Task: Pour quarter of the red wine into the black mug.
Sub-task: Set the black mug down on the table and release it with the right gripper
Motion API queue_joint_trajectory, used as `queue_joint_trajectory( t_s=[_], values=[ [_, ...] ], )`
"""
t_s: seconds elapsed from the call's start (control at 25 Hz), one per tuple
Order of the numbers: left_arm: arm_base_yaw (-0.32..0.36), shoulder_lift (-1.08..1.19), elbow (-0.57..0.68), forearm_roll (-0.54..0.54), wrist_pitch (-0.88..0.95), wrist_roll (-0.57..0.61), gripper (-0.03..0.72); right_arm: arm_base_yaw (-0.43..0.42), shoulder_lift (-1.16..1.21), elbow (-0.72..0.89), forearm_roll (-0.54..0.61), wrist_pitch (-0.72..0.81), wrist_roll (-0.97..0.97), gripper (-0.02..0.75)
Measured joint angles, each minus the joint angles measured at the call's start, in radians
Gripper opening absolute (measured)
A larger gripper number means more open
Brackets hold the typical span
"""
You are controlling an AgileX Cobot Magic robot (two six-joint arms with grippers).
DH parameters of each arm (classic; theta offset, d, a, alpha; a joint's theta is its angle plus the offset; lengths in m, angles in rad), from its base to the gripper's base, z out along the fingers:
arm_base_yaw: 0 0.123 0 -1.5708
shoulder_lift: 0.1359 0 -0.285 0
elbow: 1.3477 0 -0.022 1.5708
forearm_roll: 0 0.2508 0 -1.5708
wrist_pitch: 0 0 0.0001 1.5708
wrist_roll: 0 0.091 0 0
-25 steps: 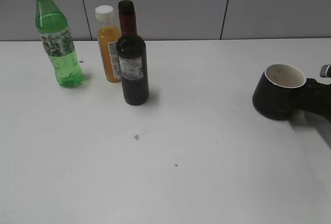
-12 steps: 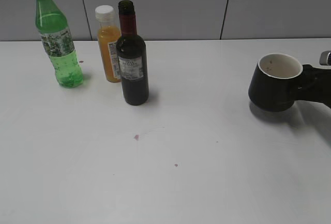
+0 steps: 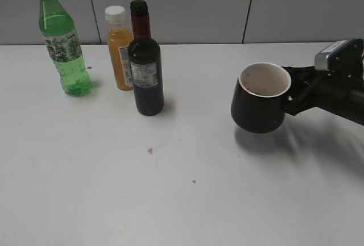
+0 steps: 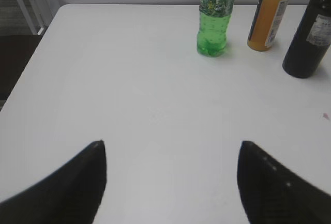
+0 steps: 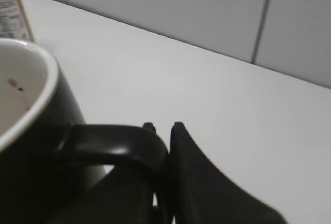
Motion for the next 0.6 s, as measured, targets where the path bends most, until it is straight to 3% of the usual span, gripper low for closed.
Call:
queue_joint_trajectory(
  t_s=[0.24, 0.44, 0.6],
  values=[
    [0.0, 0.0, 0.0, 0.0, 0.0, 0.0, 0.589, 0.158, 0.011, -0.134, -0.13, -0.001, 0.133, 0.048],
    [0.0, 0.0, 0.0, 0.0, 0.0, 0.0, 0.589, 0.23, 0.114, -0.358, -0.4, -0.007, 0.334, 0.048],
    [0.0, 0.0, 0.0, 0.0, 0.0, 0.0, 0.589, 0.288, 0.186, -0.476, -0.492, -0.007, 0.408, 0.048]
  ],
)
